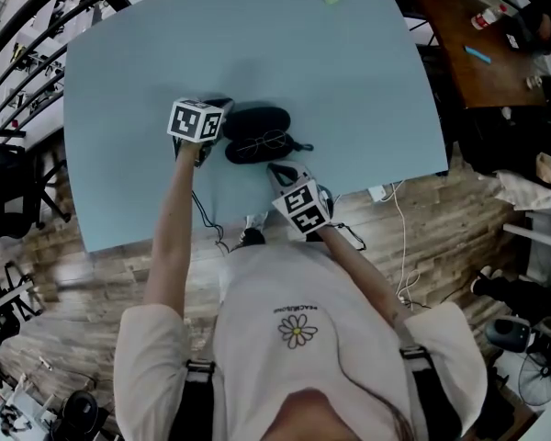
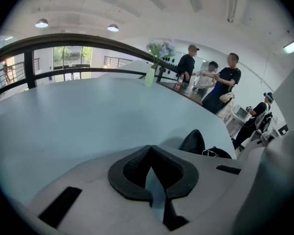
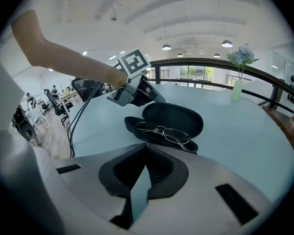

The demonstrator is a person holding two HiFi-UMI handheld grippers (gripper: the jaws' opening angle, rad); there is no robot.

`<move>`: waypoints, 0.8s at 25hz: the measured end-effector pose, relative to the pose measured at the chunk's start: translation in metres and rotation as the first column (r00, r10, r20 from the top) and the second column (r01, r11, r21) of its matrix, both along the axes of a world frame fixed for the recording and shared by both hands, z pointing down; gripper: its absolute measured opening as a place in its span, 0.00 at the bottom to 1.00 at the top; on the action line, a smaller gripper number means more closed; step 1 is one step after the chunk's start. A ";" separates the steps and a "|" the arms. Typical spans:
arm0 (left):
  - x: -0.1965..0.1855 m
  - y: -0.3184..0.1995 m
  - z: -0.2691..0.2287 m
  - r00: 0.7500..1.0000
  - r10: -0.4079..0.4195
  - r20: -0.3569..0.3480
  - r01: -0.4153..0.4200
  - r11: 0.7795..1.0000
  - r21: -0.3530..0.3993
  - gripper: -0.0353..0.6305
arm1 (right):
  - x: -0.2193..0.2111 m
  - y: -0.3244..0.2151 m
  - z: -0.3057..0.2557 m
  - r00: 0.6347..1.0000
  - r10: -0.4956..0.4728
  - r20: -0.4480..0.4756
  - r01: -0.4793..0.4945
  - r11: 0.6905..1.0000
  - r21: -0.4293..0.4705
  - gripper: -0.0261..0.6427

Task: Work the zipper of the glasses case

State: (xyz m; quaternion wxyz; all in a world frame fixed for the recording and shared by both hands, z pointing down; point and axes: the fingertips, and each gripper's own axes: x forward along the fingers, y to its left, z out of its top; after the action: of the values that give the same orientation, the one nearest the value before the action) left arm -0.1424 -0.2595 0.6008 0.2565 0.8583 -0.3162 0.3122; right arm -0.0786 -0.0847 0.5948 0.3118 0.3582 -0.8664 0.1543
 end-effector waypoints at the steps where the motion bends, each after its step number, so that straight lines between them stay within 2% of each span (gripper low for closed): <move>1: 0.000 0.000 -0.001 1.000 0.003 -0.002 -0.003 1.000 0.004 0.08 | 0.000 -0.001 0.001 1.000 -0.001 -0.007 0.001 1.000 0.000 0.05; 3: 0.003 0.002 -0.003 1.000 0.016 -0.012 -0.016 1.000 0.009 0.08 | 0.000 -0.005 0.003 1.000 -0.001 -0.016 0.001 1.000 0.002 0.05; 8: 0.023 0.018 -0.021 0.993 0.078 -0.090 -0.077 0.997 0.010 0.08 | 0.000 -0.007 0.003 1.000 0.008 -0.012 -0.008 1.000 0.001 0.05; 11: 0.029 0.031 -0.028 0.990 0.126 -0.071 -0.124 0.992 0.027 0.08 | -0.001 -0.009 0.005 1.000 0.011 -0.016 -0.011 1.000 0.000 0.05; 16: 0.030 0.048 -0.034 0.986 0.144 -0.086 -0.145 0.989 -0.005 0.08 | -0.003 -0.017 0.003 1.000 0.013 -0.015 -0.013 1.000 0.013 0.05; 20: 0.037 0.077 -0.043 0.972 0.219 -0.082 -0.221 0.975 -0.019 0.08 | -0.003 -0.021 0.004 1.000 0.014 -0.020 -0.013 1.000 0.018 0.05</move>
State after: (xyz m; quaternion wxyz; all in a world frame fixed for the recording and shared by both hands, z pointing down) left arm -0.1055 -0.1825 0.5575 0.2446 0.8962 -0.2044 0.3087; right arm -0.0811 -0.1054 0.5991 0.3163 0.3684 -0.8621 0.1451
